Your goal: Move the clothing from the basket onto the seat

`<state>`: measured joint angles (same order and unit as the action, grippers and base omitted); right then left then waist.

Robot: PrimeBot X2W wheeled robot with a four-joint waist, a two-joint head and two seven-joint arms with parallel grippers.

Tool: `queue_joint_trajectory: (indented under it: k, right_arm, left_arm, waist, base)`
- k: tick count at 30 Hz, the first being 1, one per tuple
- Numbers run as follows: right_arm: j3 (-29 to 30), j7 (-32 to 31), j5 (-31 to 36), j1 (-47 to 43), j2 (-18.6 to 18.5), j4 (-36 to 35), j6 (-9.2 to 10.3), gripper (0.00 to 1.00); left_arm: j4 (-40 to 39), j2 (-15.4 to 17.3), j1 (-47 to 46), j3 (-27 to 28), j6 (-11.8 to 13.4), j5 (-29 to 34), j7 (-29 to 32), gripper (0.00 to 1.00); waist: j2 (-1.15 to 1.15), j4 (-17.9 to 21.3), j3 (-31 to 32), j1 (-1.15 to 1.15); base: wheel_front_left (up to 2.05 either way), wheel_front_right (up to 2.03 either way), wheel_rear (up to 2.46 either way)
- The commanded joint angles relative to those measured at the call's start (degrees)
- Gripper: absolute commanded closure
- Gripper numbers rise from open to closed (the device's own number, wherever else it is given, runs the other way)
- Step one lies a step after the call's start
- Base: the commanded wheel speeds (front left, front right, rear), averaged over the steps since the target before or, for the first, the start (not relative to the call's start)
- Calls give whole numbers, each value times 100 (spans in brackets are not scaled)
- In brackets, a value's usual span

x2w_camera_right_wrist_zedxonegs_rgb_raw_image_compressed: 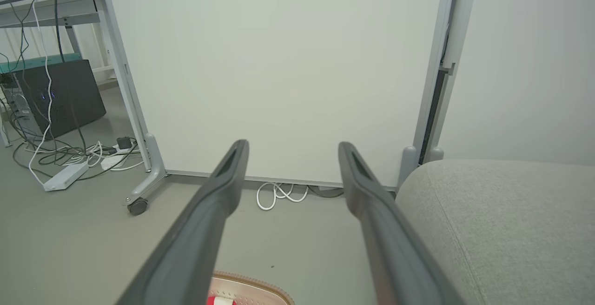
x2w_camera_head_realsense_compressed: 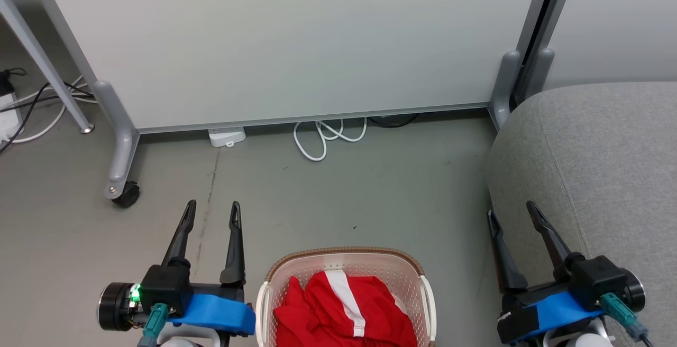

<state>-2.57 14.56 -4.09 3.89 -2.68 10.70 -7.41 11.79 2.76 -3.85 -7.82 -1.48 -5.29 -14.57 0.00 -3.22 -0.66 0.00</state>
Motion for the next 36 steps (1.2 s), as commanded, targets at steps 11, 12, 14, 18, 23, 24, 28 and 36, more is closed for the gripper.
queue_joint_trajectory:
  k: [11, 12, 14, 18, 23, 24, 28, 36]
  right_arm:
    - [91, 69, 233, 58, -36, 148, -14, 0]
    - [95, 69, 235, 59, -36, 158, -14, 0]
    - [102, 69, 233, 61, -36, 171, -14, 0]
    - [107, 69, 221, 55, -35, 193, -14, 0]
    - [87, 69, 208, 53, -35, 203, -14, 0]
    - [85, 69, 214, 53, -35, 203, -14, 0]
    - [87, 69, 212, 61, -35, 211, -14, 0]
    - [65, 69, 213, 143, -35, 174, -14, 0]
  left_arm:
    - [23, 20, -61, -25, 31, 166, -72, 0]
    - [24, 20, -60, -22, 32, 158, -72, 0]
    - [30, 20, -54, -20, 30, 158, -72, 0]
    - [33, 20, -33, -16, 25, 149, -72, 0]
    - [23, 20, -8, 1, 20, 109, -72, 0]
    - [24, 20, -6, 6, 21, 100, -72, 0]
    - [42, 20, -8, 15, 10, 89, -71, 0]
    - [224, 29, -268, -4, -151, 207, -71, 0]
  waist:
    - [0, -31, 6, 0]
    - [0, -33, 7, 0]
    - [0, -35, 11, 0]
    - [0, -40, 20, 0]
    - [0, -42, 19, 0]
    - [0, -42, 15, 0]
    - [0, -36, -5, 0]
    - [0, 18, -169, 0]
  base:
    - [0, 0, 0]
    - [0, 0, 0]
    - [0, 0, 0]
    - [0, 0, 0]
    - [0, 0, 0]
    - [0, 0, 0]
    - [0, 0, 0]
    - [0, 0, 0]
